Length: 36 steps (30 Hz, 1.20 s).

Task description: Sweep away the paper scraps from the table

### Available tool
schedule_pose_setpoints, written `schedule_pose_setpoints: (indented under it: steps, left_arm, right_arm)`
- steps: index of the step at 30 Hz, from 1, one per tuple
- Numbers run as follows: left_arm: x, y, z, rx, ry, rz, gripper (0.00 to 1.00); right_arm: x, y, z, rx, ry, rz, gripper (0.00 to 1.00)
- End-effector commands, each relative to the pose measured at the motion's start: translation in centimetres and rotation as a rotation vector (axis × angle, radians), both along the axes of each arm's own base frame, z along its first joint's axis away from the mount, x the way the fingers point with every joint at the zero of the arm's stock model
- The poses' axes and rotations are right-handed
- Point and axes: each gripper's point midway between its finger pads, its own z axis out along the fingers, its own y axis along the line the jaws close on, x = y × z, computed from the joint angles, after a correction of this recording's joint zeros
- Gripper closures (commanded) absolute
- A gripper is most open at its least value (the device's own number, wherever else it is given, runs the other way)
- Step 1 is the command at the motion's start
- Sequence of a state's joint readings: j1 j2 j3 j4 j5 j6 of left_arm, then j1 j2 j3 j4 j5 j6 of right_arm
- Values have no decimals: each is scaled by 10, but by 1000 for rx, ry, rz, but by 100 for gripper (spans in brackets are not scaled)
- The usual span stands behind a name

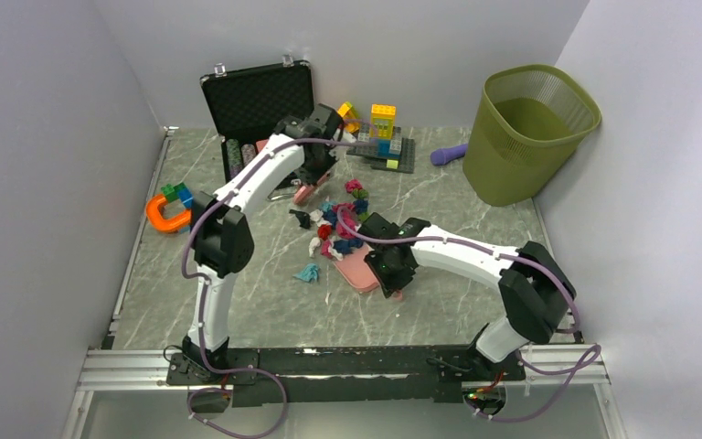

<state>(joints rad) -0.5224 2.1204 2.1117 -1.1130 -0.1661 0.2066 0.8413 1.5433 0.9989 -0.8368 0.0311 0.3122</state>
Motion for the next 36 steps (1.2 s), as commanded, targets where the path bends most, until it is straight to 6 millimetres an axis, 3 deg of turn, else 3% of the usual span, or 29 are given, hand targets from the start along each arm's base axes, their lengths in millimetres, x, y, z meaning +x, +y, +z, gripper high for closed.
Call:
schedule_pose_setpoints:
  steps: [1, 6, 11, 17, 21, 28, 36]
  left_arm:
    - [8, -11, 11, 104, -60, -153, 100]
    - [12, -35, 6, 55, -40, -253, 100]
    - [-22, -58, -18, 1, 114, -389, 100]
    - [-61, -64, -23, -95, 268, -410, 100]
    - [-81, -72, -18, -184, 329, -345, 100]
    - [-124, -77, -8, -268, 390, -262, 100]
    - [-132, -75, 22, -338, 324, -185, 100]
  right_arm:
    - [12, 14, 3, 33, -8, 41, 100]
    - [19, 17, 4, 35, -12, 41, 100]
    - [31, 22, 4, 38, -20, 39, 100]
    - [44, 30, 2, 46, -32, 35, 100]
    - [49, 35, 0, 60, -41, 21, 100]
    - [49, 27, 0, 46, -74, 7, 100]
    - [41, 29, 9, 79, -104, 8, 100]
